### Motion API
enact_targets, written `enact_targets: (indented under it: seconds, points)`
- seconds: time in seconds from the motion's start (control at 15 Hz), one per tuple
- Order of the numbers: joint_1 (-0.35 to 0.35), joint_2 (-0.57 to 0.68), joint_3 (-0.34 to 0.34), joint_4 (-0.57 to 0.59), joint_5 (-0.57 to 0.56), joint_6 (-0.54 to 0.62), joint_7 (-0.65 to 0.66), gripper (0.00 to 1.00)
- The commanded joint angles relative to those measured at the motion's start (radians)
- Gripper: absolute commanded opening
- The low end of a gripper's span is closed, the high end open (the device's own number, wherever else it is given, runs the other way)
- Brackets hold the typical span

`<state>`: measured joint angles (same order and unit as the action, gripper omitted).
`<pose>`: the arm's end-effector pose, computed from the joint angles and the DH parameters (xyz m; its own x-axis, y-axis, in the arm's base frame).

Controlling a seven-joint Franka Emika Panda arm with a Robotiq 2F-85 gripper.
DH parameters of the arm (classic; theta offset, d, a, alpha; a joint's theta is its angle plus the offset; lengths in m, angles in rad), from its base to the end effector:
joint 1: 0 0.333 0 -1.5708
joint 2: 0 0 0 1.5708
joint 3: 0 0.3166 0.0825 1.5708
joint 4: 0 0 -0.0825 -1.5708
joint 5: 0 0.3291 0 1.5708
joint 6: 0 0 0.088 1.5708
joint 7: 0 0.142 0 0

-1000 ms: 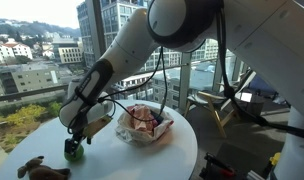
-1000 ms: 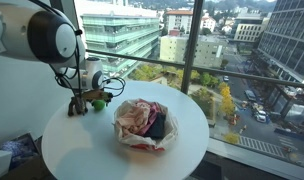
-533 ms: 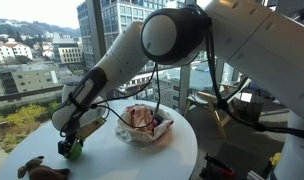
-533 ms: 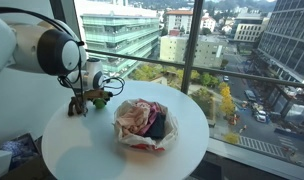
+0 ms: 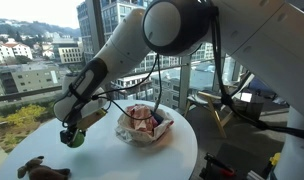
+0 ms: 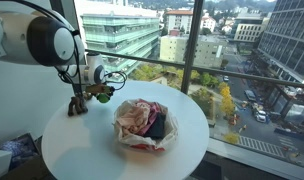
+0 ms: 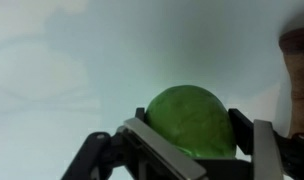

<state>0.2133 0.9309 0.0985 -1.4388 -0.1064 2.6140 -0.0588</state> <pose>0.6820 0.2048 0.1633 0.8895 0.3843 0.2470 0.3942 -0.9190 0.0101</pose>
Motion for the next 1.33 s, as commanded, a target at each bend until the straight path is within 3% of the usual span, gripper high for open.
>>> enact_targets:
  seconds: [0.0,0.4,0.6,0.87,1.07,1.27]
  points:
    - [0.062,-0.23,-0.138,-0.232,-0.049,0.002,0.175,0.57]
    - [0.187,-0.496,-0.361,-0.528,-0.235,-0.02,0.557,0.57]
    - [0.218,-0.631,-0.423,-0.69,-0.369,-0.088,0.767,0.57]
    - [0.125,-0.759,-0.383,-0.87,-0.512,-0.166,0.959,0.57]
    - [0.029,-0.704,-0.339,-0.875,-0.564,-0.14,1.007,0.57]
    - [-0.024,-0.615,-0.319,-0.811,-0.631,-0.123,1.058,0.57]
